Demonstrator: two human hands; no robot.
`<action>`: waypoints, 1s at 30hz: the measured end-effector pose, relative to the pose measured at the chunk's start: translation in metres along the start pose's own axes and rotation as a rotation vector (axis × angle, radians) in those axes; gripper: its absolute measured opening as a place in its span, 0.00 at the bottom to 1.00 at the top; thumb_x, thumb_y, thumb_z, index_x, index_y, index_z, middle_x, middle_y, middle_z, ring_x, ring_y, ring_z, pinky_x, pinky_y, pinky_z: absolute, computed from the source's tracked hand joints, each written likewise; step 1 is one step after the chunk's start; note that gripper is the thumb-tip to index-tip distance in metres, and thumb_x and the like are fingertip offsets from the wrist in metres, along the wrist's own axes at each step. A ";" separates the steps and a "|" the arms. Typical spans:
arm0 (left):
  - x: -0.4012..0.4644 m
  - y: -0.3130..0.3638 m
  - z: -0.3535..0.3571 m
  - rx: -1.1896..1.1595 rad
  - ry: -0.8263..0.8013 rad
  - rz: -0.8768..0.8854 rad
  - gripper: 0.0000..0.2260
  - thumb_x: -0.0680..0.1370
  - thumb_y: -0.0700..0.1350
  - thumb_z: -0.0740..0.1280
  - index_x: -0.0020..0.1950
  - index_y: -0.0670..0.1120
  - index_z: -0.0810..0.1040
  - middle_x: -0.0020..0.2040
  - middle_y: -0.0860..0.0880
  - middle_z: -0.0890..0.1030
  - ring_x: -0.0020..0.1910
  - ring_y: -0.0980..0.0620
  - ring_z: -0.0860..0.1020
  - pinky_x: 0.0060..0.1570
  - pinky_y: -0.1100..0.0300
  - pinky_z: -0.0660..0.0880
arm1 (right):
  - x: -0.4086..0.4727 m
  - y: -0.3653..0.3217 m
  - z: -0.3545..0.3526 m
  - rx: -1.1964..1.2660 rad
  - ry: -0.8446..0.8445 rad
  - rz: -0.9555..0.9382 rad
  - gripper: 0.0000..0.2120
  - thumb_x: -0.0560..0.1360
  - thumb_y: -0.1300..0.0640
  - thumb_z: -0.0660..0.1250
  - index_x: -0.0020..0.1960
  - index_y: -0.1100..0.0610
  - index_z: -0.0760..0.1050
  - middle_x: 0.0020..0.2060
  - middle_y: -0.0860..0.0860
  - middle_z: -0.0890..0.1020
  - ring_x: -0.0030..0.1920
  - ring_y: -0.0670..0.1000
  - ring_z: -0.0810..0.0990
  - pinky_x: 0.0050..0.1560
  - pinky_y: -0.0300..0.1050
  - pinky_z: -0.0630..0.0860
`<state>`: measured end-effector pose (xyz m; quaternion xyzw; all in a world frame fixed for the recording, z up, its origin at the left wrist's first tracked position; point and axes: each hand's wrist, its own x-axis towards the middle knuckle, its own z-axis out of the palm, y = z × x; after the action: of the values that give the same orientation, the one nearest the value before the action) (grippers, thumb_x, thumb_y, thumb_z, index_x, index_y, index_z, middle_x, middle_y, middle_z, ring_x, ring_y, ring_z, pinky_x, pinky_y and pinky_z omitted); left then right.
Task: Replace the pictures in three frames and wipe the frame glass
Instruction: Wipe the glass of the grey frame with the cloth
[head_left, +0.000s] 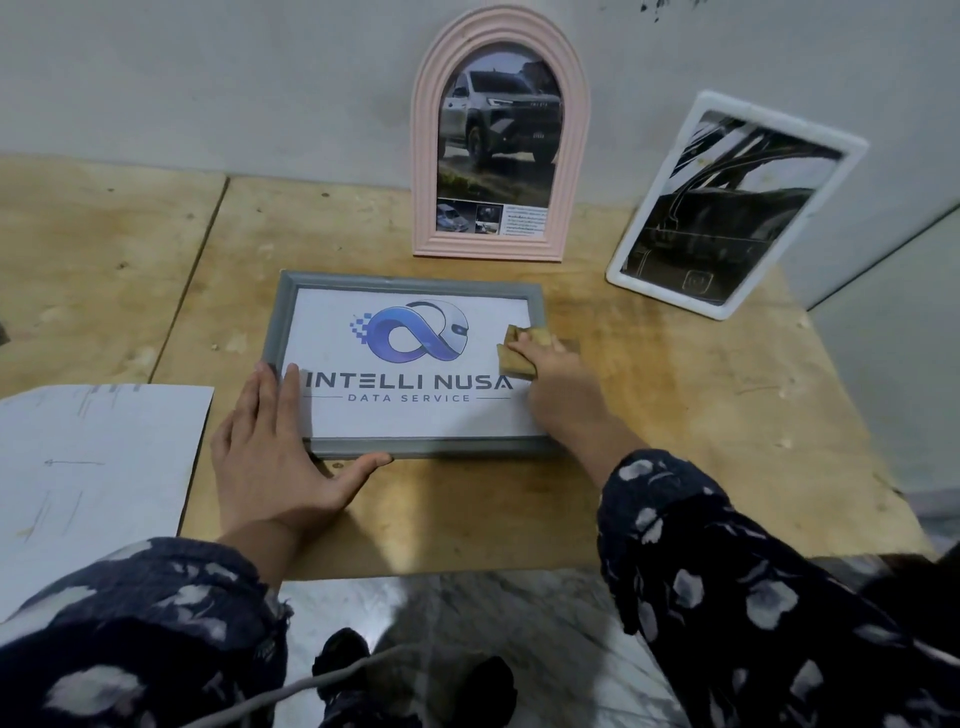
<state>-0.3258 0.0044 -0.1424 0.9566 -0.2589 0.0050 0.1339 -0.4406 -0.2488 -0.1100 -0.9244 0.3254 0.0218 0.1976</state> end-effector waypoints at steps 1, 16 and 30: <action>0.000 0.000 0.000 0.002 -0.001 0.001 0.54 0.62 0.80 0.53 0.78 0.45 0.56 0.78 0.42 0.59 0.77 0.46 0.56 0.71 0.46 0.57 | -0.007 0.001 0.001 0.002 0.028 -0.016 0.30 0.74 0.71 0.56 0.74 0.51 0.64 0.73 0.47 0.65 0.75 0.57 0.59 0.71 0.51 0.61; -0.001 -0.002 -0.001 -0.004 -0.006 0.009 0.54 0.62 0.80 0.52 0.78 0.43 0.57 0.77 0.41 0.60 0.76 0.44 0.57 0.71 0.45 0.57 | -0.076 0.001 0.007 0.103 -0.034 0.139 0.27 0.75 0.65 0.57 0.70 0.44 0.69 0.73 0.57 0.65 0.65 0.60 0.72 0.64 0.50 0.70; 0.001 -0.002 -0.002 0.000 -0.011 0.031 0.54 0.62 0.80 0.52 0.77 0.44 0.58 0.77 0.41 0.61 0.76 0.44 0.57 0.72 0.46 0.55 | 0.014 -0.018 -0.059 0.369 0.268 0.203 0.15 0.77 0.64 0.58 0.61 0.56 0.76 0.52 0.50 0.80 0.48 0.50 0.77 0.44 0.38 0.70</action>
<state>-0.3233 0.0063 -0.1410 0.9524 -0.2745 0.0018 0.1325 -0.4240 -0.2672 -0.0519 -0.8300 0.4382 -0.1409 0.3151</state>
